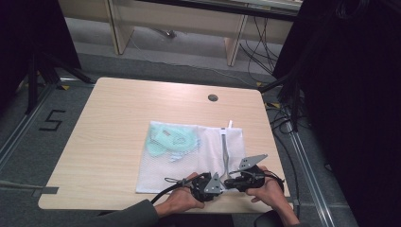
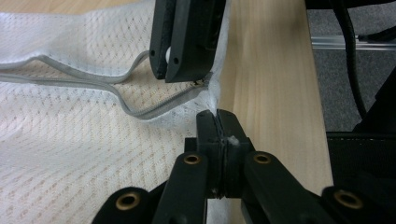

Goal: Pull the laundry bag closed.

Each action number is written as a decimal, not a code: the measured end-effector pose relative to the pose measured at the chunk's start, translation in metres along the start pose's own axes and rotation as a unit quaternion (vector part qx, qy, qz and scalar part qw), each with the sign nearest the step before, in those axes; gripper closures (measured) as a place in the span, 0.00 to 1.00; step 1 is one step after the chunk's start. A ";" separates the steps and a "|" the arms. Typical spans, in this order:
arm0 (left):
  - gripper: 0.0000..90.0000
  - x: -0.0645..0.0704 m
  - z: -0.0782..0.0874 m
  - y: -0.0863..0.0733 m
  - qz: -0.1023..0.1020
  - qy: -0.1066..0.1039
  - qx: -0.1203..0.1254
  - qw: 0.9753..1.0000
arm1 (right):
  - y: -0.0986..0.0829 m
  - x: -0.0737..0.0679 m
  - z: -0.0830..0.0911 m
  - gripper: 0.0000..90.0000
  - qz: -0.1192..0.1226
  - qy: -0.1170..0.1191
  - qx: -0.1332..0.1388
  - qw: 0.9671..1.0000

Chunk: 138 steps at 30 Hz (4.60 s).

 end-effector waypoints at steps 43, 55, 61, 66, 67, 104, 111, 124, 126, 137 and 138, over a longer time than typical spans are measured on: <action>0.98 0.005 -0.005 0.009 0.010 0.006 0.015 1.000 | 0.000 0.006 -0.001 0.97 -0.007 0.005 -0.008 1.000; 0.98 0.003 -0.003 0.006 0.030 -0.010 0.013 0.999 | 0.002 0.010 -0.004 0.96 -0.007 0.004 -0.013 1.000; 0.98 0.002 -0.001 0.006 0.043 -0.009 0.017 0.999 | 0.005 0.015 -0.004 0.96 -0.001 -0.001 -0.015 1.000; 0.98 0.003 -0.002 0.006 0.045 -0.014 0.017 0.999 | 0.007 0.019 -0.004 0.96 0.000 -0.008 -0.018 1.000; 0.98 0.003 -0.002 0.005 0.044 -0.013 0.015 0.999 | 0.007 0.018 -0.004 0.96 -0.006 -0.006 -0.018 1.000; 0.98 0.008 0.002 0.007 0.046 -0.017 0.023 0.999 | 0.024 0.060 0.000 0.96 -0.004 -0.043 -0.015 0.999; 0.98 0.006 0.002 0.005 0.047 -0.019 0.012 0.999 | 0.028 0.067 0.001 0.96 -0.001 -0.050 -0.016 0.999; 0.98 0.004 0.002 0.006 0.041 -0.014 0.016 0.999 | 0.031 0.071 0.002 0.96 -0.001 -0.051 -0.014 0.999; 0.98 0.004 0.002 0.006 0.042 -0.014 0.015 0.999 | 0.031 0.072 0.003 0.96 -0.002 -0.053 -0.016 0.998; 0.99 0.002 0.002 0.005 0.064 -0.020 0.015 0.998 | 0.034 0.075 0.004 0.96 -0.002 -0.057 -0.012 0.998; 0.99 0.002 0.002 0.005 0.062 -0.018 0.014 0.998 | 0.035 0.075 0.004 0.96 -0.001 -0.058 -0.012 0.998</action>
Point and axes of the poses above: each handheld gripper's, and its own axes: z roughly backward along the jaws, y roughly out of its top, x roughly to its right, the point moved 6 cm from there along -z, roughly forward along the jaws, and after that the axes turned 14 degrees about y, right-handed, at the moved point
